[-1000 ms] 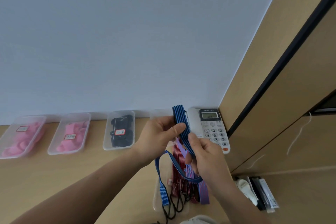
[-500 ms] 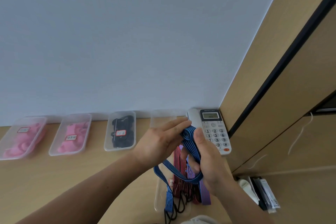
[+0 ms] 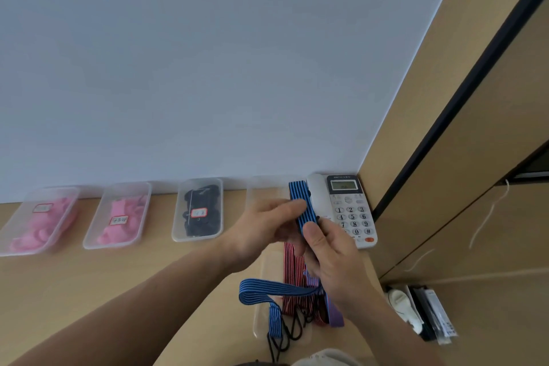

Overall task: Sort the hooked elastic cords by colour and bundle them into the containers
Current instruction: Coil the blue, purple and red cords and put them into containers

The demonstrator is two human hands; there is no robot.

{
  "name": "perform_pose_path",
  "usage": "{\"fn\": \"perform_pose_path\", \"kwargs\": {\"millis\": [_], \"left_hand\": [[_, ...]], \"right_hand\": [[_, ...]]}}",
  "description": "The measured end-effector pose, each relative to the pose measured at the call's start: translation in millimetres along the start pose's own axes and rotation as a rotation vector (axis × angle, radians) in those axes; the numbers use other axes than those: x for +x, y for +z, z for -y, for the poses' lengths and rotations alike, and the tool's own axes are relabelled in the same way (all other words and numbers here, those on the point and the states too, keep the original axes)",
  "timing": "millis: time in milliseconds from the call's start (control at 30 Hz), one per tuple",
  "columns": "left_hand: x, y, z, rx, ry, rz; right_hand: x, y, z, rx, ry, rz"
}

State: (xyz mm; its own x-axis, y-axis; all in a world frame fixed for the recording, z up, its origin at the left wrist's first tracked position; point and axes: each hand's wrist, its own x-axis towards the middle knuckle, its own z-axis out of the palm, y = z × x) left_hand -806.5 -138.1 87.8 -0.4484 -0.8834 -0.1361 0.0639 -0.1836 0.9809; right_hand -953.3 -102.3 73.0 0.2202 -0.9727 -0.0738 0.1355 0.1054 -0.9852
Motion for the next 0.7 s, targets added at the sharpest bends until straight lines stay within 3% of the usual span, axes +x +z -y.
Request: {"fn": "perform_pose_path", "kwargs": {"millis": [100,433,567,700], "left_hand": [[-2.0,-0.2,-1.9,0.01,0.029,0.019],[1.5,5.0,3.9,0.031,0.161,-0.286],[1.6,-3.7,7.4,0.164,0.233,-0.335],[0.5,-6.1,14.9,0.468,0.304,-0.361]], "right_hand": [[-2.4,-1.5,-0.5,-0.111,0.003,-0.019],[-5.2,-3.2,-0.7,-0.073,0.191,-0.093],[-4.1,-5.7,-1.9,-0.109,0.261,-0.138],[-1.6,-5.0,3.0,-0.139,0.279,-0.149]]}}
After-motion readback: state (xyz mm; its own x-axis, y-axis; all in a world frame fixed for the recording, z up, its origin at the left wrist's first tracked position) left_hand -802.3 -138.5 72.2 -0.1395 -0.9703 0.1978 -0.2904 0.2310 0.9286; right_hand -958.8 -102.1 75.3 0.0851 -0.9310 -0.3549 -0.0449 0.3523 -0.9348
